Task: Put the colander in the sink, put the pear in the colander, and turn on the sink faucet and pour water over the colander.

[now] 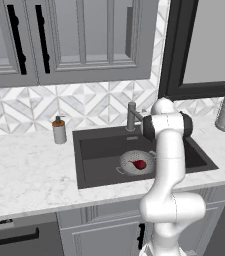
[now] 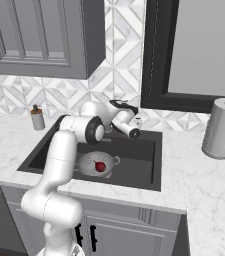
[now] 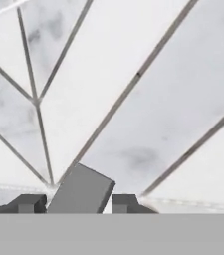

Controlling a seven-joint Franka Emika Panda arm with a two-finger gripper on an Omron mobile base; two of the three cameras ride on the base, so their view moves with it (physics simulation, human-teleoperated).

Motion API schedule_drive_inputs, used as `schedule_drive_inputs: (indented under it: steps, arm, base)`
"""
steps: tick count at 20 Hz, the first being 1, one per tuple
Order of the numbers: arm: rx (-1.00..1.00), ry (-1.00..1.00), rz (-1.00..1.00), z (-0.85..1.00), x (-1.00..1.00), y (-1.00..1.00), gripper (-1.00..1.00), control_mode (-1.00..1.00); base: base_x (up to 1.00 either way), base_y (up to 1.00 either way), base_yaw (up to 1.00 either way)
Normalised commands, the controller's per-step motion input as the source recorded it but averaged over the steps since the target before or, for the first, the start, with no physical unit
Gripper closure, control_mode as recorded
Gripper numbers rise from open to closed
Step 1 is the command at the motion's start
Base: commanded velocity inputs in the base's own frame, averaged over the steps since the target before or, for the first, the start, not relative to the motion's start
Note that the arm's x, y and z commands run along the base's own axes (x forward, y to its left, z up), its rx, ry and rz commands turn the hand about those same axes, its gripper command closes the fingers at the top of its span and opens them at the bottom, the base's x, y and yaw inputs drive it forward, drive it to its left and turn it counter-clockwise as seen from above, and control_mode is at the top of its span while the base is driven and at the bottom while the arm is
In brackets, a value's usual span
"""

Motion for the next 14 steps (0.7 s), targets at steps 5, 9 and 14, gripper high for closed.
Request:
schedule_drive_inputs:
  steps: [5,9,14]
  arm:
    - [0.00,0.00,0.00,-0.49,0.06,-0.81,1.00,-1.00]
    - [0.00,0.00,0.00,-0.36,0.01,-0.66,1.00,-1.00]
    - [0.00,0.00,0.00,-0.14,-0.09,-0.34,1.00,-1.00]
  base:
    - [0.00,0.00,0.00]
    - [0.00,0.00,0.00]
    - [0.00,0.00,0.00]
